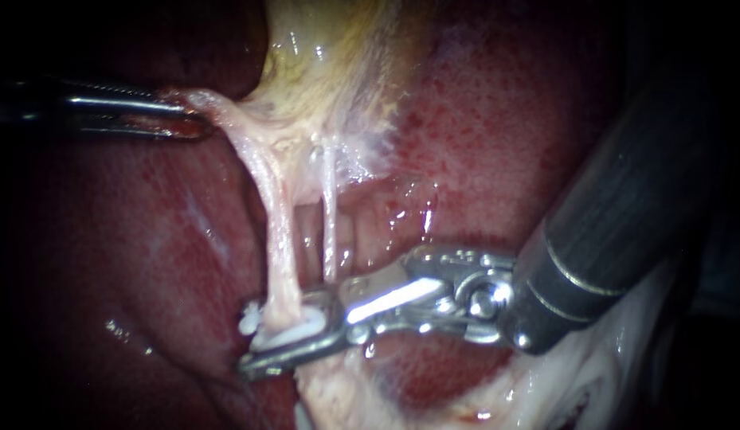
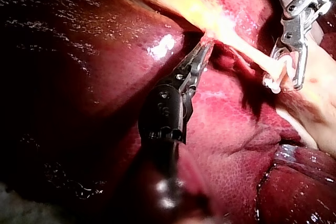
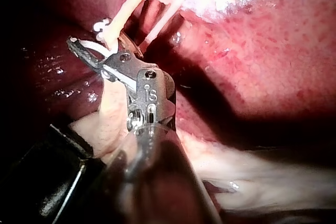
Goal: Clipping second clip left tube
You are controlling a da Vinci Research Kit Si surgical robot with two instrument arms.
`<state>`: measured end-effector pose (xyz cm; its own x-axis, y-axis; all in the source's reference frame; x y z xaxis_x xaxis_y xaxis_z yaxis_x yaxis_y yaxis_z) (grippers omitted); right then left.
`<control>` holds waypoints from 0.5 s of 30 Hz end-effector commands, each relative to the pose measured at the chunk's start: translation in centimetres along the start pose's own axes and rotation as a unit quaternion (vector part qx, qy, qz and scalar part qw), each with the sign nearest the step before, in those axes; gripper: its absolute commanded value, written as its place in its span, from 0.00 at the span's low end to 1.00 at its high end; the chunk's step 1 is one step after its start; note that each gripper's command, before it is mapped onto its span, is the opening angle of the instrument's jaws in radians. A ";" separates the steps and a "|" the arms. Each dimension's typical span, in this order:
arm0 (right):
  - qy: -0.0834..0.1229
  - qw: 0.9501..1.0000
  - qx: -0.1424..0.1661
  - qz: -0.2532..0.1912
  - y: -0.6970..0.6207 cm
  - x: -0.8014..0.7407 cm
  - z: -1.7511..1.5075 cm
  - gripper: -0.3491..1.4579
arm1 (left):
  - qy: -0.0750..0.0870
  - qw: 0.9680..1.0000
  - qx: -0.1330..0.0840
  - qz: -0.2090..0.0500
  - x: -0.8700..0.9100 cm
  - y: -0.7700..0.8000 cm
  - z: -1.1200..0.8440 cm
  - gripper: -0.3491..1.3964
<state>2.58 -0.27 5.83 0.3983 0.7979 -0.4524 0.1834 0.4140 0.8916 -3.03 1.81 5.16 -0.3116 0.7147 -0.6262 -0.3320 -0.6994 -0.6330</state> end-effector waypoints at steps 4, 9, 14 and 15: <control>0.000 1.000 0.000 0.000 0.00 -0.01 -0.01 0.35 | 0.000 1.000 0.000 0.000 0.00 0.00 0.00 0.00; 0.000 1.000 0.000 0.008 -0.01 -0.01 -0.01 0.30 | 0.000 1.000 0.000 0.000 0.00 0.00 0.00 0.00; 0.000 1.000 0.001 0.014 -0.01 -0.01 -0.01 0.23 | 0.000 1.000 0.000 0.000 0.00 0.00 0.00 0.00; 0.000 1.000 0.001 0.017 -0.01 -0.01 -0.01 0.20 | 0.000 1.000 0.000 0.000 0.00 0.00 0.00 0.00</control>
<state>2.56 -0.28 5.82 0.4033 0.8127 -0.4206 0.1692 0.3854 0.9071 -3.04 1.81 5.16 -0.3115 0.7146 -0.6263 -0.3319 -0.6994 -0.6329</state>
